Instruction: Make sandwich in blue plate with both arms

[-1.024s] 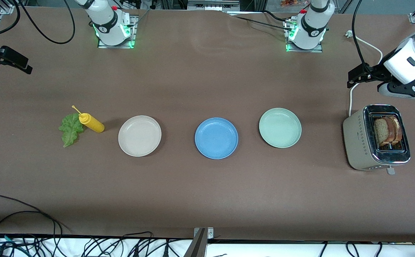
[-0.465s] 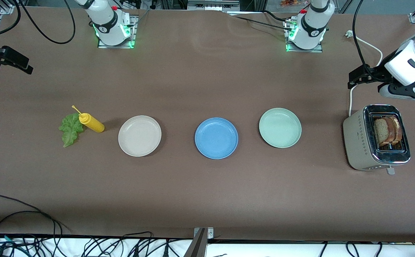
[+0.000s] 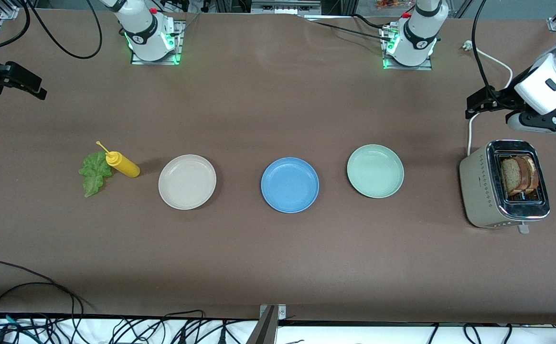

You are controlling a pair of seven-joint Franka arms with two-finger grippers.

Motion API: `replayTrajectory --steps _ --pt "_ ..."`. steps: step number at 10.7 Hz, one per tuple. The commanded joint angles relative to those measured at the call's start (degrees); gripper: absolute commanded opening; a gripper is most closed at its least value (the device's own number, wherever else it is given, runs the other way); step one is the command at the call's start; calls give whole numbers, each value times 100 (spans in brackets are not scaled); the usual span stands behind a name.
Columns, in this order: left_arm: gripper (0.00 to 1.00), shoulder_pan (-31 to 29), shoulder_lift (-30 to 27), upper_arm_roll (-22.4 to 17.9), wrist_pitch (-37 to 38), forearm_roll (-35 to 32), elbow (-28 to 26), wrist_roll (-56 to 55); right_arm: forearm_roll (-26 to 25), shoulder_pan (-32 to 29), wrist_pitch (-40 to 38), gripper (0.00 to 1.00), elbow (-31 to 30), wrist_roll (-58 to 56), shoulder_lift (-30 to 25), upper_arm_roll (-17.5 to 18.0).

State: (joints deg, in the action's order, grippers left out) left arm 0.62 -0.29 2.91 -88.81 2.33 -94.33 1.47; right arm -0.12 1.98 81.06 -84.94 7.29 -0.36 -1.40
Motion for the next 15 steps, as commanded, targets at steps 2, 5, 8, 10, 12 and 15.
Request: replayTrajectory --steps 2,5,8,10,12,15 --pt "100 -88 -15 70 -31 -31 3 90 4 31 59 100 -40 -69 -34 -18" --pt "100 -88 -24 61 -31 -40 -6 82 12 39 59 100 -40 -69 -34 -18" --pt "100 -80 -15 61 -23 -66 -6 82 12 39 59 100 -40 -69 -34 -18" --pt "100 -80 -15 61 -23 -66 -24 82 12 39 59 100 -40 -69 -34 -9" --pt "100 -80 -15 61 -23 -66 -24 82 12 39 59 100 -40 -69 -34 -9" --pt "100 -80 73 35 -101 -57 3 90 12 39 59 100 -40 -69 -34 -9"
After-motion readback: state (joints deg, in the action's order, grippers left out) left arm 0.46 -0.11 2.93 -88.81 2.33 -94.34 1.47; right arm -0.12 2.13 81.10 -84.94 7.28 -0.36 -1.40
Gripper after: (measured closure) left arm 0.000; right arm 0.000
